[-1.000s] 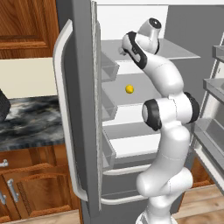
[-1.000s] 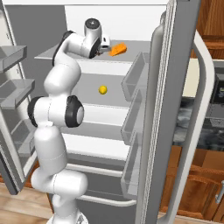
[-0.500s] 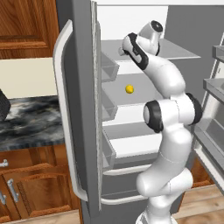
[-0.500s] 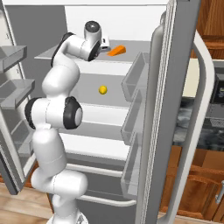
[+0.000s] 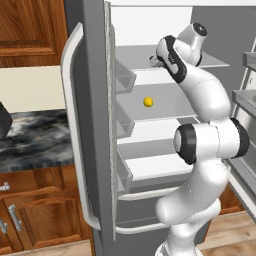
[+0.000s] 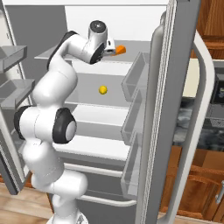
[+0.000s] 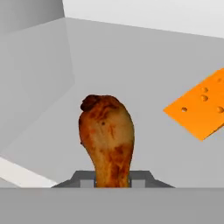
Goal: Take the cheese, chicken drumstick, and lemon from the fridge and place them on the plate on the dining counter to create an appetizer plate.
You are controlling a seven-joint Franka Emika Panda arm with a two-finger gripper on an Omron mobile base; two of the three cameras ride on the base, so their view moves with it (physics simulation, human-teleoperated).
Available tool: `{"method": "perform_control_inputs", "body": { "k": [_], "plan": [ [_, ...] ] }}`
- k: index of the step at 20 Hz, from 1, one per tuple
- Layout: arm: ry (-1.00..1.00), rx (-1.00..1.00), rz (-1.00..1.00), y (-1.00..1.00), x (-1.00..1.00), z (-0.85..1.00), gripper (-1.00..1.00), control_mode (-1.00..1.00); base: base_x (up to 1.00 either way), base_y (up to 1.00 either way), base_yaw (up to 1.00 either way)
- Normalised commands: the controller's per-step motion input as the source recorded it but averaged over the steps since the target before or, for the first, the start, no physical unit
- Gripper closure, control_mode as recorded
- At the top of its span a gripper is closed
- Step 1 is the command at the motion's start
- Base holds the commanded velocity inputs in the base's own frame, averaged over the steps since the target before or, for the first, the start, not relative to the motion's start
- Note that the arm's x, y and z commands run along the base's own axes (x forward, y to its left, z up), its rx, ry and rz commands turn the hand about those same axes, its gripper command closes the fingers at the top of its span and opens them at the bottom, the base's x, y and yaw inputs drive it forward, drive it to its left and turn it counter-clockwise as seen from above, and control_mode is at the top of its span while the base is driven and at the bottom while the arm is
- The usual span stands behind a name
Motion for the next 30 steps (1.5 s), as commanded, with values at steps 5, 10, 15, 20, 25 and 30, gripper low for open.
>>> {"method": "perform_control_inputs", "body": {
  "k": [5,10,15,20,25,30],
  "plan": [
    [-0.17,-0.01,0.00,0.00,-1.00,-0.22,1.00,-1.00,0.00,0.00,0.00],
    [-0.09,0.00,0.00,-0.01,-0.83,0.16,1.00,-1.00,0.00,0.00,0.00],
    [-0.04,-0.01,-0.01,-0.01,-0.86,0.15,1.00,-1.00,0.00,0.00,0.00],
    [0.00,0.00,0.00,-0.01,-0.20,0.00,1.00,1.00,-0.80,-0.03,-0.02],
    [0.00,0.00,0.00,0.00,0.00,0.00,1.00,1.00,-1.00,-0.11,-0.05],
    [0.00,0.00,0.00,0.00,0.00,0.00,1.00,1.00,-1.00,-0.25,-0.03]
  ]
}}
